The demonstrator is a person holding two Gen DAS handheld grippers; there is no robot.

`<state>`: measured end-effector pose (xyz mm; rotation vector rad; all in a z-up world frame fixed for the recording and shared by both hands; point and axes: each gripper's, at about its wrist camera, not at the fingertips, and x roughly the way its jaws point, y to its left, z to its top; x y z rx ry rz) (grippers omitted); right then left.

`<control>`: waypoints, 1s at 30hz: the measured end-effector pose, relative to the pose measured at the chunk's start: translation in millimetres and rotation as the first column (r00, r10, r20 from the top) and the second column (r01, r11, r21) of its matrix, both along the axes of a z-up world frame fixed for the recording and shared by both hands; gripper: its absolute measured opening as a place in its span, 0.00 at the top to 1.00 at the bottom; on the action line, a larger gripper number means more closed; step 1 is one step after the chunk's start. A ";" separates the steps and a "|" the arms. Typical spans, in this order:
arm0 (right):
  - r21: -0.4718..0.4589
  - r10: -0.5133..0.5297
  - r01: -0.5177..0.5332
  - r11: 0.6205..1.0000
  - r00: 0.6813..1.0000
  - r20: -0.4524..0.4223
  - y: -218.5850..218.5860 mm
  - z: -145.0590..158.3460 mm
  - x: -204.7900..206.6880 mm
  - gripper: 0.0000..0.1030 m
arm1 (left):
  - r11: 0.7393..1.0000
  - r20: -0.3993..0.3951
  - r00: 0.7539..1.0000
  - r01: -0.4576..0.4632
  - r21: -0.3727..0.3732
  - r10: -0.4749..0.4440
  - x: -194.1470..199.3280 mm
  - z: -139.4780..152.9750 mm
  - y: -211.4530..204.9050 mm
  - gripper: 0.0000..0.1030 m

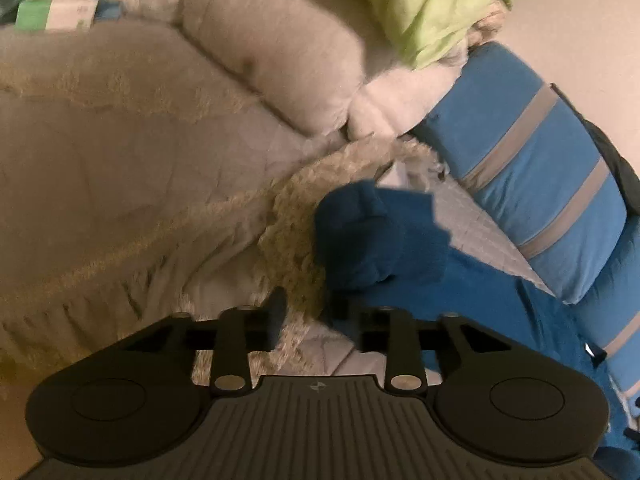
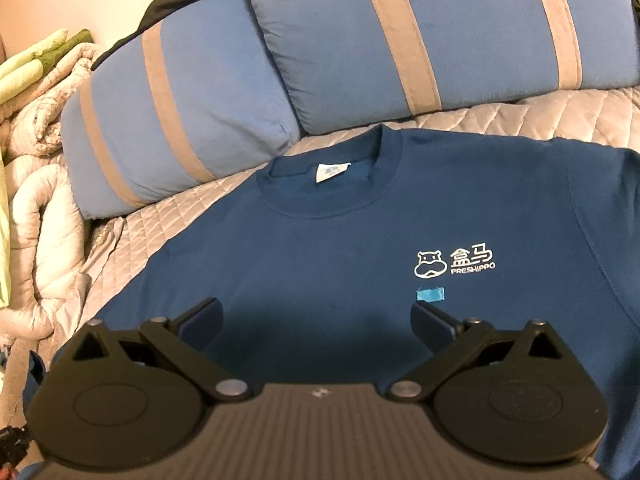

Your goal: Fold clothes

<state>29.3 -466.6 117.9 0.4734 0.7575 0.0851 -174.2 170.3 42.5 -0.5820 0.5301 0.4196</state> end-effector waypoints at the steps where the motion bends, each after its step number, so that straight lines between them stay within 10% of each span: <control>1: 0.000 -0.001 0.001 1.000 1.000 0.000 -0.3 0.0 0.0 0.00 | 0.999 0.004 1.000 0.015 0.041 -0.015 1.4 4.7 -2.9 0.59; 7: -0.009 0.002 -0.002 1.000 1.000 -0.005 1.1 -0.8 0.7 0.00 | 0.917 -0.085 0.988 0.154 0.369 -0.132 26.4 25.8 -38.1 0.52; 14: -0.009 -0.006 0.005 1.000 1.000 -0.010 -0.6 -2.1 0.4 0.00 | 0.656 -0.326 0.934 0.340 0.674 -0.148 67.5 13.1 -80.1 0.52; 16: -0.009 -0.007 0.007 1.000 1.000 -0.011 -0.9 -2.3 0.4 0.00 | 0.663 -0.315 0.941 0.316 0.678 -0.126 68.6 13.7 -75.3 0.53; 21: -0.007 -0.007 0.007 1.000 1.000 -0.012 -1.4 -2.7 0.5 0.00 | 0.862 -0.133 0.991 0.057 0.503 0.012 49.7 26.2 -30.6 0.55; 30: -0.002 -0.004 0.004 1.000 1.000 -0.014 -1.6 -3.1 1.3 0.00 | 0.979 0.052 0.979 -0.199 0.034 0.197 -5.6 14.4 32.5 0.54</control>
